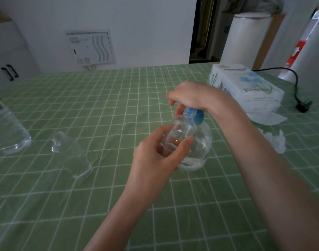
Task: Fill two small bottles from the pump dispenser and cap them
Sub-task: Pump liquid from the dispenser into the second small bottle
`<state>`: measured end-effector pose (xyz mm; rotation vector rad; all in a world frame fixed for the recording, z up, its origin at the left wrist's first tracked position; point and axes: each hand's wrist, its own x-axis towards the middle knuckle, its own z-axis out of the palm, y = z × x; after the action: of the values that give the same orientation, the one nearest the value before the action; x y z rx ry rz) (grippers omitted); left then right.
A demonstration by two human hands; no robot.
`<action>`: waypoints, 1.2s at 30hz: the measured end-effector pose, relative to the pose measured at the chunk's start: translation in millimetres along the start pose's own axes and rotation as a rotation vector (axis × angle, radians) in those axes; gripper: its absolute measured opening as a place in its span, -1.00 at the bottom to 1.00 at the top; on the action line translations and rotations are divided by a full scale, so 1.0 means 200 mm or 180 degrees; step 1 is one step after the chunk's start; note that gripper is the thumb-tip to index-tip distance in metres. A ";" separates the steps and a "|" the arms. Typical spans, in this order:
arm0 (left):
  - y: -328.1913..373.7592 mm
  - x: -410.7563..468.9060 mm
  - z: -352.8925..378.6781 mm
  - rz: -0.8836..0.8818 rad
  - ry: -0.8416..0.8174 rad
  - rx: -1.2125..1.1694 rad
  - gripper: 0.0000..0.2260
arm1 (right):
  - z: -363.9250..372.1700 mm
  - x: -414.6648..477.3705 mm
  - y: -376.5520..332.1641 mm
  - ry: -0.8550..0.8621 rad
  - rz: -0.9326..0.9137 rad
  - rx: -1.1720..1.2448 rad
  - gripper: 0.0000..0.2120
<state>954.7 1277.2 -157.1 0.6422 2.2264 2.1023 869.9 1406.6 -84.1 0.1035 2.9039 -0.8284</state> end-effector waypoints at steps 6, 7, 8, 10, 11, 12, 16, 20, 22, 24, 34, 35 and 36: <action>0.01 0.00 0.00 0.0058 -0.0024 -0.0030 -0.76 | -0.03 -0.01 -0.01 0.0013 0.0001 0.0001 -0.63; 0.00 0.00 0.00 0.0062 -0.0016 -0.0028 -0.75 | -0.03 -0.01 -0.01 -0.0003 0.0029 0.0033 -0.64; 0.00 0.00 0.00 0.0059 -0.0010 -0.0041 -0.76 | -0.03 -0.01 -0.01 -0.0017 0.0058 0.0063 -0.65; 0.00 0.00 0.01 0.0047 -0.0015 -0.0065 -0.76 | -0.02 -0.01 -0.01 -0.0022 0.0084 0.0109 -0.65; 0.00 0.00 0.01 0.0039 -0.0019 -0.0055 -0.75 | -0.02 -0.01 -0.01 -0.0017 0.0085 0.0112 -0.65; 0.00 0.00 0.01 0.0020 -0.0020 -0.0036 -0.75 | -0.02 -0.01 -0.01 -0.0021 0.0087 0.0095 -0.64; 0.00 -0.01 0.00 -0.0047 -0.0010 0.0016 -0.74 | 0.01 -0.01 0.01 -0.0071 0.0099 0.0104 -0.67; 0.00 -0.01 0.00 -0.0049 0.0001 0.0017 -0.74 | 0.01 -0.01 0.01 -0.0064 0.0089 0.0113 -0.67; 0.00 0.00 0.00 -0.0049 -0.0001 0.0016 -0.77 | 0.01 -0.01 0.00 -0.0046 0.0063 0.0095 -0.65; 0.00 0.00 0.00 -0.0042 0.0003 0.0009 -0.81 | -0.01 0.00 -0.01 0.0016 0.0028 0.0073 -0.62; 0.00 0.00 0.01 0.0011 0.0019 -0.0070 -0.78 | -0.01 0.00 -0.01 0.0095 0.0059 0.0066 -0.56; 0.00 0.00 0.01 0.0008 0.0022 -0.0069 -0.79 | -0.01 0.00 -0.01 0.0101 0.0051 0.0069 -0.56; 0.00 0.00 0.01 0.0004 0.0023 -0.0057 -0.81 | -0.01 0.00 -0.01 0.0103 0.0046 0.0067 -0.57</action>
<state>955.9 1278.4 -157.9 0.6362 2.2088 2.1259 869.3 1406.2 -82.1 0.1410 2.9213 -0.8630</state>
